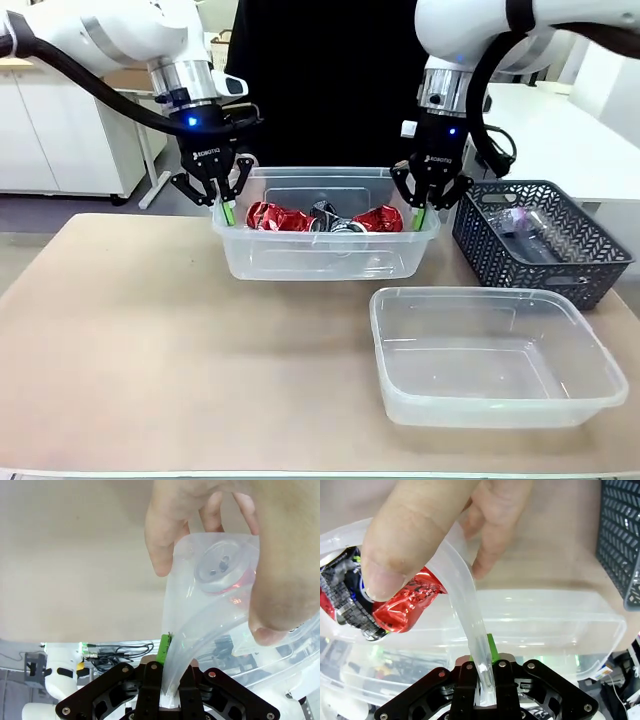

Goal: Sort the waste into each basket.
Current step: Release the Organizing box you were holding.

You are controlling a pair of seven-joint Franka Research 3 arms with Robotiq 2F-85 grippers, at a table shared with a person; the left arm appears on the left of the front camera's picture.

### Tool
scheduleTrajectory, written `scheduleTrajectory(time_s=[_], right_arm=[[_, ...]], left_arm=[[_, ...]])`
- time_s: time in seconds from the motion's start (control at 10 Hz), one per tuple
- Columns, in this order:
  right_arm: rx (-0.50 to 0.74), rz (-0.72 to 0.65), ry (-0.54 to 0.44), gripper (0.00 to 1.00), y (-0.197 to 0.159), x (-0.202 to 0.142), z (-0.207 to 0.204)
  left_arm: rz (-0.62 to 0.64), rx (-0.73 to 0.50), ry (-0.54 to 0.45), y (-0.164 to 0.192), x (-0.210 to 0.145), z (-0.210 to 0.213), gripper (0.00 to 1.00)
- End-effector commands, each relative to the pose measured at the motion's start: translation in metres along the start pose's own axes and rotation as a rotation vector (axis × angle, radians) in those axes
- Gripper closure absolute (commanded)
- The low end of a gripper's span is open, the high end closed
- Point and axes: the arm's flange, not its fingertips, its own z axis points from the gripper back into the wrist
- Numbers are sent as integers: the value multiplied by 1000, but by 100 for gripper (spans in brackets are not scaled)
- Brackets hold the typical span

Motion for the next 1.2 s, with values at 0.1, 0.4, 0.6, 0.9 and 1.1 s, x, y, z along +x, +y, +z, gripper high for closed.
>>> scheduleTrajectory(time_s=[0.1,0.4,0.6,0.9,1.1], right_arm=[[-2,3,-7,95,2,-1,2],[139,28,-117,38,-22,-21,30],[212,26,-218,0,-42,-47,47],[290,0,-343,5,-75,-73,70],[348,-10,-366,0,-94,-82,68]], left_arm=[[2,-21,-20,-1,-3,9,96],[-19,22,0,-4,-4,4,39],[-27,41,-56,-4,-22,13,0],[-39,24,-217,2,-69,33,5],[-71,18,-257,5,-90,29,0]])
